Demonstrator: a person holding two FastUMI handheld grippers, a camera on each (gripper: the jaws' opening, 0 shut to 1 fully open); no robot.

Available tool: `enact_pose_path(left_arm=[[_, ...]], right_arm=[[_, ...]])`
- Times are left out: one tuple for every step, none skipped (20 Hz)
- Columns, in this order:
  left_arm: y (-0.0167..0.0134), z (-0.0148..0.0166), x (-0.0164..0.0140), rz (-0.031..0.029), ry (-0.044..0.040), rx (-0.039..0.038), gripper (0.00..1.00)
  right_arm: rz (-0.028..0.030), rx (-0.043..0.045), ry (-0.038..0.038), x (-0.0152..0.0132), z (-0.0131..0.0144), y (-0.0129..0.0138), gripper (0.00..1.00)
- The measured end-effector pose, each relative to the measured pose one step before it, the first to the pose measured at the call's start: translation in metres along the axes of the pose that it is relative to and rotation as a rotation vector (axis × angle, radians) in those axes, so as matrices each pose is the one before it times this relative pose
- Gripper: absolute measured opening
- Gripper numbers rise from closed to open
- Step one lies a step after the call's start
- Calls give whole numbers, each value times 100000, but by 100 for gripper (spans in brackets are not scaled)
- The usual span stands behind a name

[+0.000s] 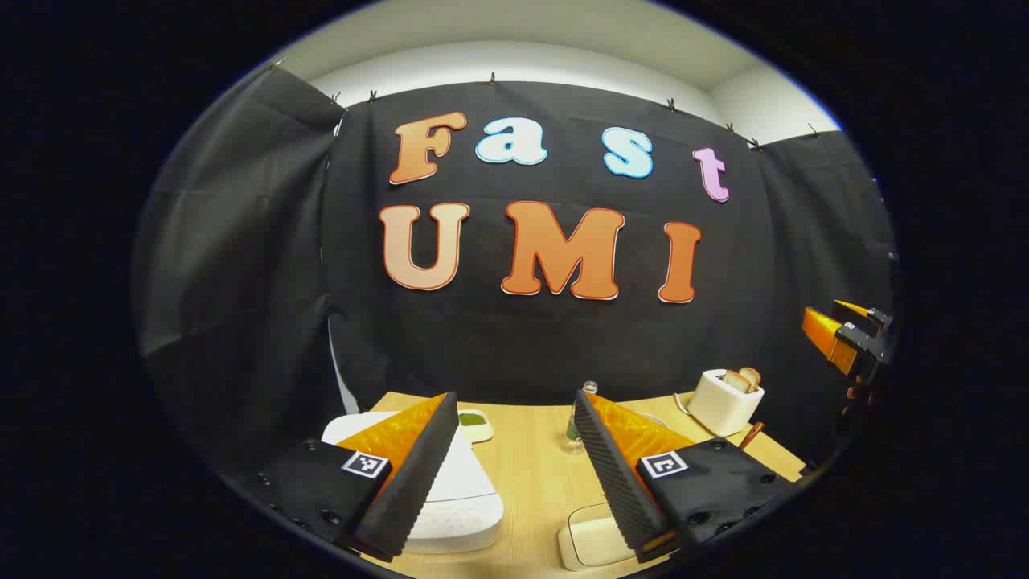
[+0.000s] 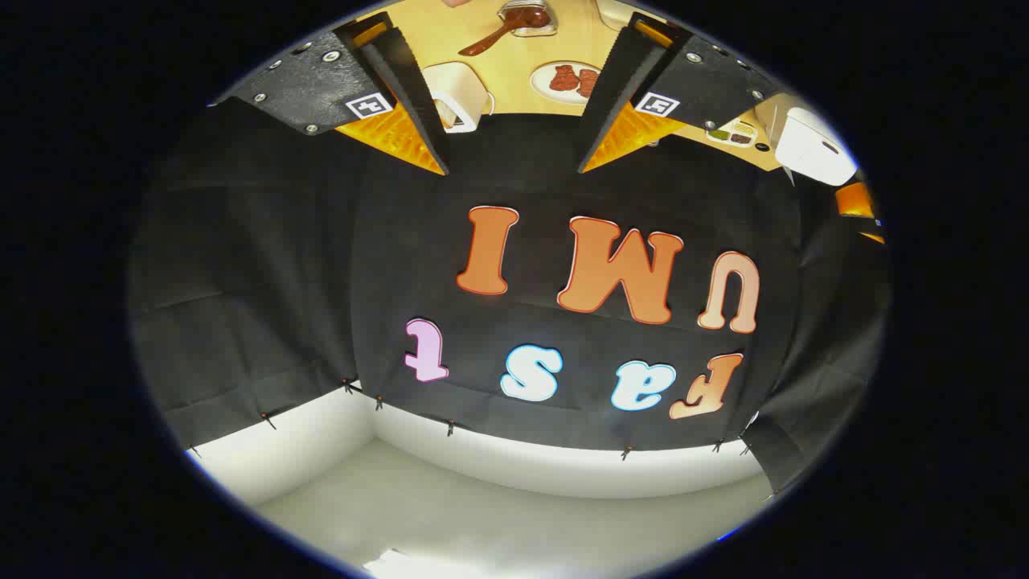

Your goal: Close the left gripper, press the button to open the rice cooker; take a wooden spoon from the chopstick holder with the right hand, scoop a spoonful of rice and pour it into the rice cooker, then put the wooden spoon back into the chopstick holder.

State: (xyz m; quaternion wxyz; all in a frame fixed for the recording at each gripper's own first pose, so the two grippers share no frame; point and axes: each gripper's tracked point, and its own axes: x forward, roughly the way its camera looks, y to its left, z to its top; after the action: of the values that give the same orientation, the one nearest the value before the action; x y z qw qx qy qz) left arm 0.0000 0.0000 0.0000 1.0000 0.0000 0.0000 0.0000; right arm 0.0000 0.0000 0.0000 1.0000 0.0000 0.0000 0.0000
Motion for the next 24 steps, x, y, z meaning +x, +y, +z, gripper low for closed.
enact_pose_path(left_arm=[[208, 383, 445, -1652, -1132, -457, 98], [441, 300, 612, -208, -934, 2043, 99], [295, 364, 301, 510, -1721, 3179, 99], [-83, 669, 24, 584, -2300, 3041, 98], [-51, 764, 7, 618, -2212, 1924, 99], [-241, 546, -150, 732, -1584, 680, 99], [-279, 357, 55, 920, -994, -374, 99], [-127, 236, -162, 1350, -286, -343, 97], [-371, 98, -34, 614, 158, 15, 97], [-176, -35, -113, 1218, 371, 519, 98], [-131, 162, -117, 1209, 44, 436, 98], [-158, 259, -225, 1135, -279, 200, 98], [-166, 150, -111, 1182, -261, -274, 99], [-412, 111, -129, 317, -152, -494, 99], [-191, 122, -82, 657, -198, -374, 99], [-146, -70, 36, 578, 55, 29, 97], [100, 158, -11, 1074, -342, 210, 97], [238, 303, 101, 1068, -659, 470, 97], [222, 237, -117, 1267, -933, 356, 97], [194, 551, 72, 1182, -1484, -132, 97], [403, 597, 171, 754, -1190, -129, 99], [637, 513, 70, 490, -831, -65, 98], [343, 401, 131, 274, -713, -17, 97], [211, 180, -32, -79, -518, -49, 97]], right_arm=[[1724, -602, 793, -468, -143, 737, 94], [2227, -675, 1193, -311, -558, 630, 94], [1995, -154, 1517, -92, -701, 260, 94], [2716, 286, 1577, 140, -591, 274, 94], [1809, 244, 928, 303, -357, 41, 94], [1432, -470, -111, 453, -27, 32, 94], [220, -758, -467, 540, 209, -228, 94], [350, -5, -978, 221, 197, -353, 94], [667, 958, -1370, 640, 555, -190, 94], [711, 1254, -1242, 382, 383, -139, 94], [759, 976, -608, 260, 124, -143, 94], [291, 422, 28, 153, -139, -245, 94], [40, 471, 157, 32, -114, -356, 94], [-56, 875, 334, -162, -37, -270, 94], [315, 955, 344, -49, -154, -121, 94], [-22, 650, 538, 47, -231, -31, 94], [141, 218, 629, -78, -246, -112, 94], [-78, -158, 744, -75, -315, -193, 94], [63, -251, 673, -46, -130, -83, 94], [12, -388, 15, -33, 31, -39, 94], [-300, -302, -373, 24, 171, -88, 94], [-333, 16, -743, -112, 325, -183, 94], [-440, 150, -563, -19, 176, -73, 94], [-214, 286, -1, 51, 4, -10, 94]])
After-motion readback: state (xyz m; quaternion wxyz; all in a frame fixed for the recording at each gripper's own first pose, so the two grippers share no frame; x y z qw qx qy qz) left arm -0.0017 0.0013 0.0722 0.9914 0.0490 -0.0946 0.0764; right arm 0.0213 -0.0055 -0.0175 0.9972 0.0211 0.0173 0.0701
